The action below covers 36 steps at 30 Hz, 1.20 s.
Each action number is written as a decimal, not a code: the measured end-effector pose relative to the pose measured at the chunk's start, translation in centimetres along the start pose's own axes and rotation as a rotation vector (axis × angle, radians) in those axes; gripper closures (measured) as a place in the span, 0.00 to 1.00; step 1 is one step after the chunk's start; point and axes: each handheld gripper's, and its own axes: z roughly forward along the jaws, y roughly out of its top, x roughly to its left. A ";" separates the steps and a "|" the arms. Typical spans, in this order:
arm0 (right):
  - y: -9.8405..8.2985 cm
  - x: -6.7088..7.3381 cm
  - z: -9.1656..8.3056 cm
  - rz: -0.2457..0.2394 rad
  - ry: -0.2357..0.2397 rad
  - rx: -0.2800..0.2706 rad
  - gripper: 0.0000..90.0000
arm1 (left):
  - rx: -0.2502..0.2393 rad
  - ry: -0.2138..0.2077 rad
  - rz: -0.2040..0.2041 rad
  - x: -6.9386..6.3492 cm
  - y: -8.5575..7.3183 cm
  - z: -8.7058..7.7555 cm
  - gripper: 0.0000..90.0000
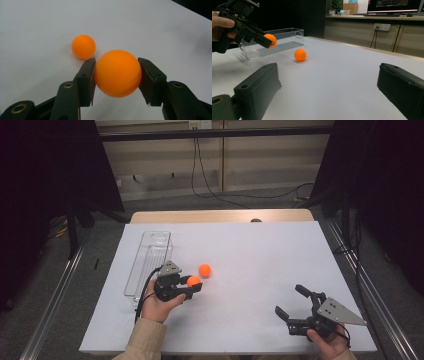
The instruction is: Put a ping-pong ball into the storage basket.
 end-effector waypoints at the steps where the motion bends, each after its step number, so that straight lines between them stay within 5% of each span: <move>1: 0.0 0.0 0.0 0.000 0.000 0.000 0.04 | -0.002 0.001 -0.001 0.0 0.0 0.0 0.56; 36: 0.0 0.0 0.0 0.001 0.000 0.000 0.04 | -0.016 0.026 -0.019 1.0 0.1 -1.2 0.56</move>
